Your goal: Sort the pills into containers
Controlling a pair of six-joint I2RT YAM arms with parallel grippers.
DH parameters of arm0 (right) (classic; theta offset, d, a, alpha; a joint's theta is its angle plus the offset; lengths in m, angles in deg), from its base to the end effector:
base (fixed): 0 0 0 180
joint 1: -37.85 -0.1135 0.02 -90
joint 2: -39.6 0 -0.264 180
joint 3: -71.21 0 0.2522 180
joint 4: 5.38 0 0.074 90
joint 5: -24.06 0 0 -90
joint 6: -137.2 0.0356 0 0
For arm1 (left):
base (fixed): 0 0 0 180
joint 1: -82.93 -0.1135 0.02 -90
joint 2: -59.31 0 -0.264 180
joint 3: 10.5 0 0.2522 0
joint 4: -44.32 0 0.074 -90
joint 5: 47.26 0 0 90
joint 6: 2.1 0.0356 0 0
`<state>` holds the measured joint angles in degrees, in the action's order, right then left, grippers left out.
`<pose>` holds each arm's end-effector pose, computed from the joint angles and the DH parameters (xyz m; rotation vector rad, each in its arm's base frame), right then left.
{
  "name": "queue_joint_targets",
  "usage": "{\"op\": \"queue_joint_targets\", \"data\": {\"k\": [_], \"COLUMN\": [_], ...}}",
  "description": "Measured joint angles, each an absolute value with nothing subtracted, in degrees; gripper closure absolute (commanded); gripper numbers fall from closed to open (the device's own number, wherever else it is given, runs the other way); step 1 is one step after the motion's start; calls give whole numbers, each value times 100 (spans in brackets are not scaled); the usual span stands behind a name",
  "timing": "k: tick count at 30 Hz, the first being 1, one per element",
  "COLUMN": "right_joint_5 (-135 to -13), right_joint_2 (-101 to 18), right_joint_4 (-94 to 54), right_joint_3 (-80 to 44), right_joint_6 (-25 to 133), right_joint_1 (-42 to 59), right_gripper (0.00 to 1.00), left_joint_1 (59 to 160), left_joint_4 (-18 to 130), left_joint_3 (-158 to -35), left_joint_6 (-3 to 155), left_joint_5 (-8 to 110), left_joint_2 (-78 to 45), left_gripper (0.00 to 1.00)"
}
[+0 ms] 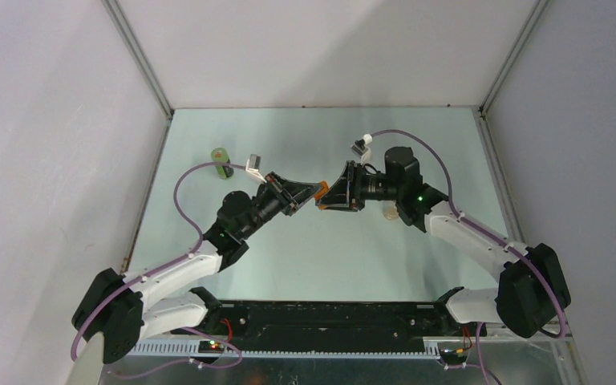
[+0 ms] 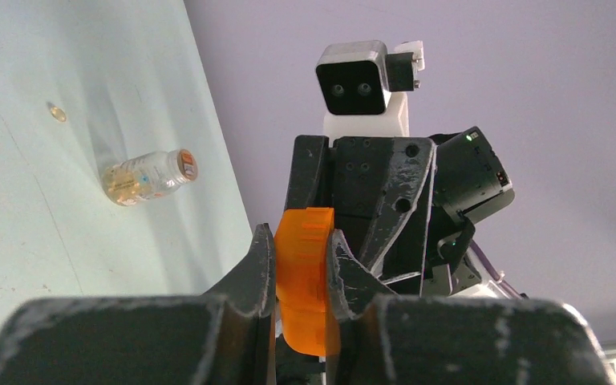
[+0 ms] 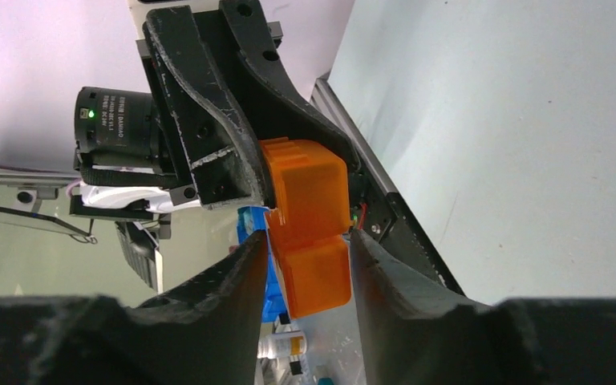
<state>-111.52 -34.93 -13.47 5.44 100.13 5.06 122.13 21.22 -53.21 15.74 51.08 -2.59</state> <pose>0.2330 0.1803 0.3009 -0.2747 2.1609 1.6901 0.1849 -0.1575 0.2709 -0.3647 1.7136 -1.6163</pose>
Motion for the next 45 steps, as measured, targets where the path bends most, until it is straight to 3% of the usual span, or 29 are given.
{"op": "queue_joint_targets", "data": {"k": [8,10,12,15,19,24,32,45], "right_joint_5": [-11305,-11318,-11327,-11331,-11340,-11344,-11430,-11768], "right_joint_2": [-3499,-3506,-3514,-3523,-3523,-3497,-3359,-3451], "right_joint_4": [-630,-529,-453,-398,-361,-374,-326,-94], "right_joint_3": [800,809,820,833,842,861,868,870], "right_joint_6": [10566,10623,10677,10710,10751,10751,10734,10811], "right_joint_1": [504,508,508,508,521,713,989,982], "right_gripper": [90,94,86,57,40,40,58,65], "left_joint_1": [12211,12211,12211,12207,12207,12207,12207,12207], "left_joint_4": [2021,1982,1964,1964,1988,2025,2106,2085], "left_joint_3": [-5321,-5321,-5321,-5321,-5321,-5321,-5321,-5321], "left_joint_6": [1417,1401,1388,1388,1397,1438,1441,1430], "left_joint_5": [5108,5108,5106,5106,5108,5110,5187,5198], "left_joint_2": [-251,-249,-249,-249,-249,-249,-168,-100], "left_gripper": [100,100,100,100,100,100,98,87]}}
